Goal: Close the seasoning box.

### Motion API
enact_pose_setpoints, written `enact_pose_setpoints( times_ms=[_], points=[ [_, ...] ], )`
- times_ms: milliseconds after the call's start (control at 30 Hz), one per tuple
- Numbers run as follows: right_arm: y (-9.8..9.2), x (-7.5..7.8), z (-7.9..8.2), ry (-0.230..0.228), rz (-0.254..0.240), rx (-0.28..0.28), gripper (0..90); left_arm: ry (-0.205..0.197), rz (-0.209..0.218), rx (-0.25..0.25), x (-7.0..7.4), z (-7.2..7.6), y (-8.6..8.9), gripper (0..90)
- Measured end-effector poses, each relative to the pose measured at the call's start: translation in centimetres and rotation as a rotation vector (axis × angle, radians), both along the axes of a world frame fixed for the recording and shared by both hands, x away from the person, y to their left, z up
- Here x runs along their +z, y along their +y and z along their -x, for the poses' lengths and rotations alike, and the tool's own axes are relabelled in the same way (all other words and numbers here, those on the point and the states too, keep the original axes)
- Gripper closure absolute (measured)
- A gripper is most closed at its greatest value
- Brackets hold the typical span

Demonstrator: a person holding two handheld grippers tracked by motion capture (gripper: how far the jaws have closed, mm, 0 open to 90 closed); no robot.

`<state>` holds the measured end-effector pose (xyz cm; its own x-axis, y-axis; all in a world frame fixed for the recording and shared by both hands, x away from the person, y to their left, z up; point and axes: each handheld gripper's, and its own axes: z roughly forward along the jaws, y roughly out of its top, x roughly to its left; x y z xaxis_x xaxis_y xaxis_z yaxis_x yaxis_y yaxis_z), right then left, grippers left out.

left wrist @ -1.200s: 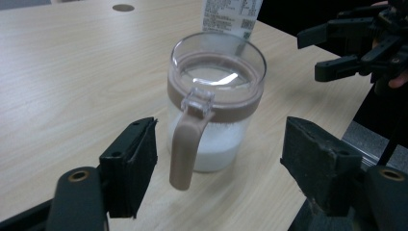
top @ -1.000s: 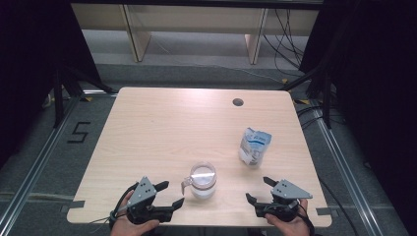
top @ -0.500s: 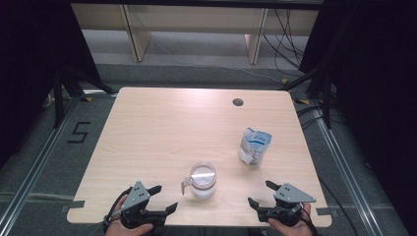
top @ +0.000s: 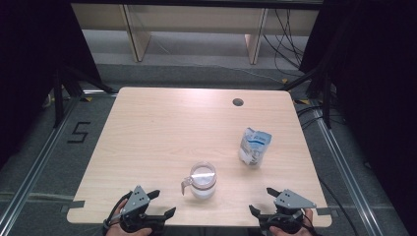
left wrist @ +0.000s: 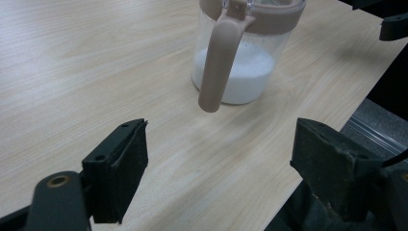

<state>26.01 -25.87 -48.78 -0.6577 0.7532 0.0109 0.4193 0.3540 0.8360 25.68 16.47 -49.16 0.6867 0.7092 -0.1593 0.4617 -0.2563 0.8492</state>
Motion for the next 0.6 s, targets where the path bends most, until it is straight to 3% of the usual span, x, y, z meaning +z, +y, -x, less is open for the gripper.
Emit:
enact_pose_setpoints(
  times_ms=[33,67,100,167,233,367,400,567,600],
  points=[
    [0.14,-0.03,0.27,0.034,-0.011,-0.007,15.7,0.005,0.008,0.007,-0.07,0.05,-0.04,19.8],
    [0.06,-0.12,0.15,0.020,-0.003,0.016,15.7,0.009,0.006,0.010,-0.10,0.10,-0.03,19.8],
    [0.03,-0.13,0.24,0.001,0.006,0.003,15.8,0.009,0.008,0.013,-0.17,0.13,-0.06,19.8],
    [0.13,-0.15,0.49,0.036,-0.003,0.010,15.8,0.012,0.000,0.007,-0.25,0.13,0.04,19.7],
    [0.08,-0.21,0.53,0.011,0.016,0.009,15.8,0.013,0.011,0.014,-0.34,0.09,0.01,19.6],
    [0.22,-0.31,0.70,0.044,0.003,0.012,15.8,0.003,-0.011,-0.001,-0.41,-0.11,0.26,19.4],
    [0.22,-0.32,0.71,0.043,0.004,0.013,15.8,0.018,0.003,0.016,-0.50,-0.04,0.17,19.4],
    [0.10,-0.42,0.48,0.032,0.011,0.032,15.8,0.023,-0.012,0.022,-0.46,-0.09,0.30,19.2],
    [0.16,-0.41,0.61,0.043,0.010,0.004,15.8,0.023,-0.005,0.028,-0.49,-0.10,0.27,18.9]
  ],
)
